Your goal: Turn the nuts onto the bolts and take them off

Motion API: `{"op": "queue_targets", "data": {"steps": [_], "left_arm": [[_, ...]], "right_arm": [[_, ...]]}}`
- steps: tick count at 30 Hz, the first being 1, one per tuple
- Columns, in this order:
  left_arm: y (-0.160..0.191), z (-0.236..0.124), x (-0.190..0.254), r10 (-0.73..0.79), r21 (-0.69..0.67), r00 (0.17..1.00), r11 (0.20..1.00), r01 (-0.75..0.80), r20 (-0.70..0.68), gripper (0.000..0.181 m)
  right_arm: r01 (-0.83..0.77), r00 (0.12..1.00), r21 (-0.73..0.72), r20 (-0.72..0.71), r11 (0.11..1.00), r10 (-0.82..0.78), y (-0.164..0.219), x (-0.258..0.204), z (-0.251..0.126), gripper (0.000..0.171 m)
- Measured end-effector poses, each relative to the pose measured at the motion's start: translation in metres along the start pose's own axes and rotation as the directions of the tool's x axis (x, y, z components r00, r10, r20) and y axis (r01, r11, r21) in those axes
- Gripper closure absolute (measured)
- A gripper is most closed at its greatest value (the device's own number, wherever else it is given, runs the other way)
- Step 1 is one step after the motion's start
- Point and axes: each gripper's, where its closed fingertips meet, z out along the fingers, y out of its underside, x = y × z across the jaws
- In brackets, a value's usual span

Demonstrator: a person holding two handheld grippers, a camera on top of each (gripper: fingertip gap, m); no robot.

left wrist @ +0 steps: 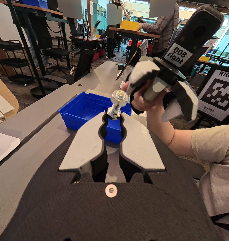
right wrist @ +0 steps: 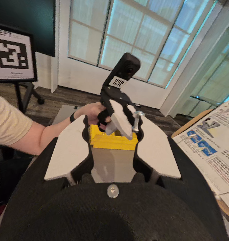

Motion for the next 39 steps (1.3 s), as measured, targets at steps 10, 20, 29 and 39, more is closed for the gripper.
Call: {"op": "queue_targets", "data": {"steps": [10, 20, 29, 39], "left_arm": [[0.014, 0.014, 0.005, 0.046, -0.096, 0.999, 0.994, -0.044, 0.015, 0.164], [0.010, 0.012, 0.023, 0.052, -0.082, 0.997, 0.995, -0.057, -0.065, 0.164], [0.005, -0.001, 0.004, 0.003, -0.044, 1.000, 0.999, -0.004, -0.012, 0.164], [0.012, 0.014, 0.018, 0.047, -0.095, 0.998, 0.994, -0.052, -0.048, 0.164]], "right_arm": [[-0.040, 0.999, -0.055, 0.015, 0.998, 0.041, 0.015, 0.002, 0.010, 0.092], [-0.024, 0.999, -0.024, -0.023, 0.999, 0.024, 0.010, 0.007, 0.009, 0.099], [0.000, 1.000, 0.008, 0.022, 1.000, 0.000, -0.006, -0.002, -0.016, 0.120], [-0.042, 0.998, -0.076, 0.038, 0.996, 0.045, 0.016, 0.001, 0.000, 0.107]]}}
